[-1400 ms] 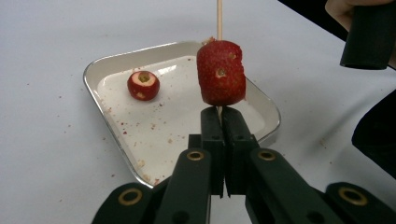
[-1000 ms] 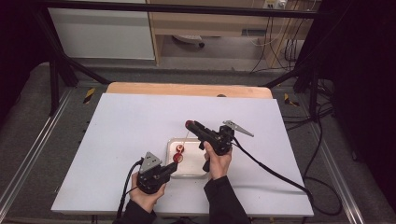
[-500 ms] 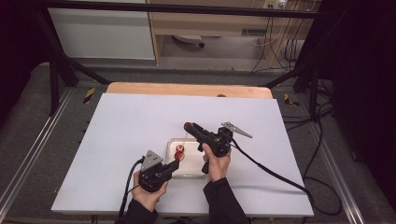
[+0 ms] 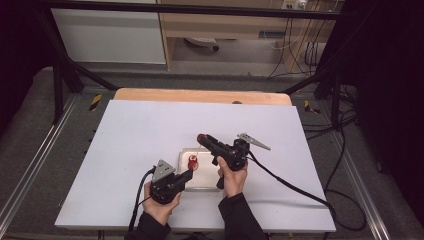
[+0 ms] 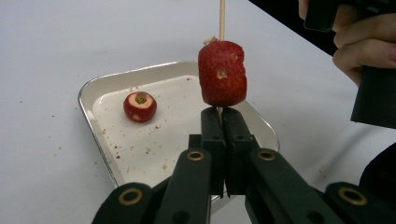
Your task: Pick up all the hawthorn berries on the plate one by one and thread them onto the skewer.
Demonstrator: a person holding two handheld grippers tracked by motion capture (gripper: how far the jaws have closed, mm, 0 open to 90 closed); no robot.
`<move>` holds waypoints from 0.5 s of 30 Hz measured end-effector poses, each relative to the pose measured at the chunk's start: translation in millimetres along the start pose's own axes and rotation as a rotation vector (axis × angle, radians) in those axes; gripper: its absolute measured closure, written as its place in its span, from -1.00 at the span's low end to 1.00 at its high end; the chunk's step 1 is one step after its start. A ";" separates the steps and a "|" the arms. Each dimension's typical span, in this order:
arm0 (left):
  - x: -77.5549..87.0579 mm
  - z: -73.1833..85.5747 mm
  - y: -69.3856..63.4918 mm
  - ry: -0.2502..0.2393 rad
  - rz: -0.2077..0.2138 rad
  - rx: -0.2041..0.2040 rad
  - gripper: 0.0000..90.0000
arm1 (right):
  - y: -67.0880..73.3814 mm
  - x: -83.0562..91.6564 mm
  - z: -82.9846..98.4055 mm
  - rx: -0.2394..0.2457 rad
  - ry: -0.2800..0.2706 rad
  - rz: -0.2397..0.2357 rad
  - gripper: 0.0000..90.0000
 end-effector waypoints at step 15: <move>2.2 -0.2 -3.8 -0.009 0.003 -0.009 0.98 | 1.2 2.6 -0.9 0.033 0.005 -0.022 0.43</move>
Point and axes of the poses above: each handheld gripper's, and its own axes: x roughly backward along the jaws, z roughly out of its underside, y roughly to its left, the point moved 5 cm from there along -x, roughly forward along the jaws, and after that the axes turned 12 degrees about y, right-handed, at the moved point
